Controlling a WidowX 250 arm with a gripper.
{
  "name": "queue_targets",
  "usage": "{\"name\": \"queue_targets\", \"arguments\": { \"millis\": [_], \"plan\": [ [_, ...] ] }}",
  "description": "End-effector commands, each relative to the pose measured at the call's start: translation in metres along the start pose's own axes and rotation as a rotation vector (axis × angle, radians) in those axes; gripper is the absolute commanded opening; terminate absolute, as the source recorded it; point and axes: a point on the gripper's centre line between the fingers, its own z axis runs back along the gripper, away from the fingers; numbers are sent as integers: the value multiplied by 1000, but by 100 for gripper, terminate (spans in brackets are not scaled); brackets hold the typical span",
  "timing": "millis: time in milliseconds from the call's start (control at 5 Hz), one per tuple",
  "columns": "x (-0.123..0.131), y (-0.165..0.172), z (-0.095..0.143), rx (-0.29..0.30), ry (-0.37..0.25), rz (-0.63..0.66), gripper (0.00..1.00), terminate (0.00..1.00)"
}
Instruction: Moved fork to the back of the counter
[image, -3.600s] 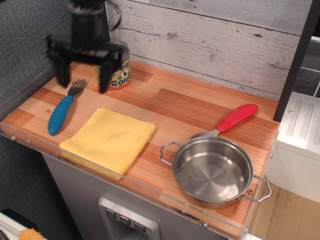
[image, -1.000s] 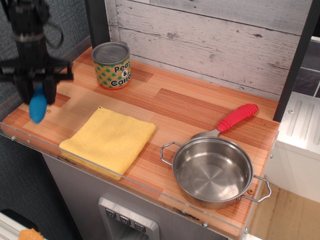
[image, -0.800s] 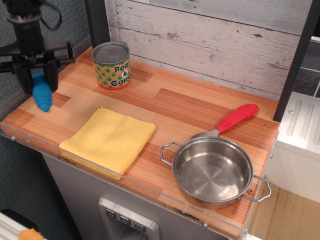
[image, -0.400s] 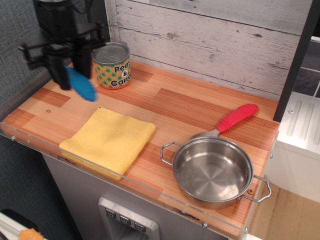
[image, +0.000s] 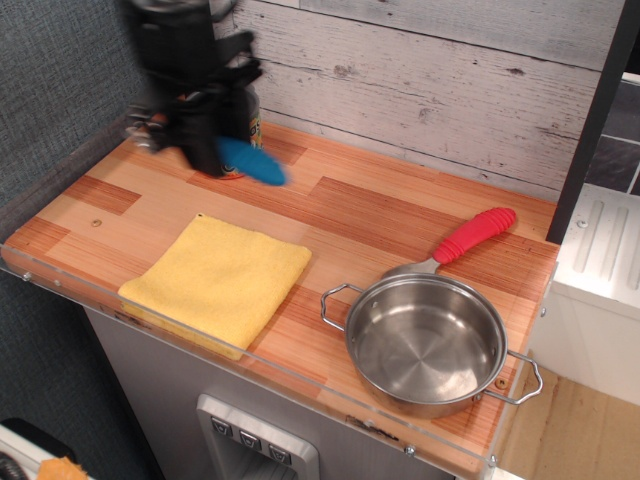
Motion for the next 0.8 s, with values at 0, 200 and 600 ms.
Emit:
{"name": "queue_targets", "arguments": {
  "millis": [0, 200, 600],
  "plan": [
    [-15, -71, -17, -73, -13, 21, 0, 0],
    [-19, -99, -29, -105, 1, 60, 0, 0],
    [-27, -129, -52, -102, 0, 105, 0, 0]
  ]
}}
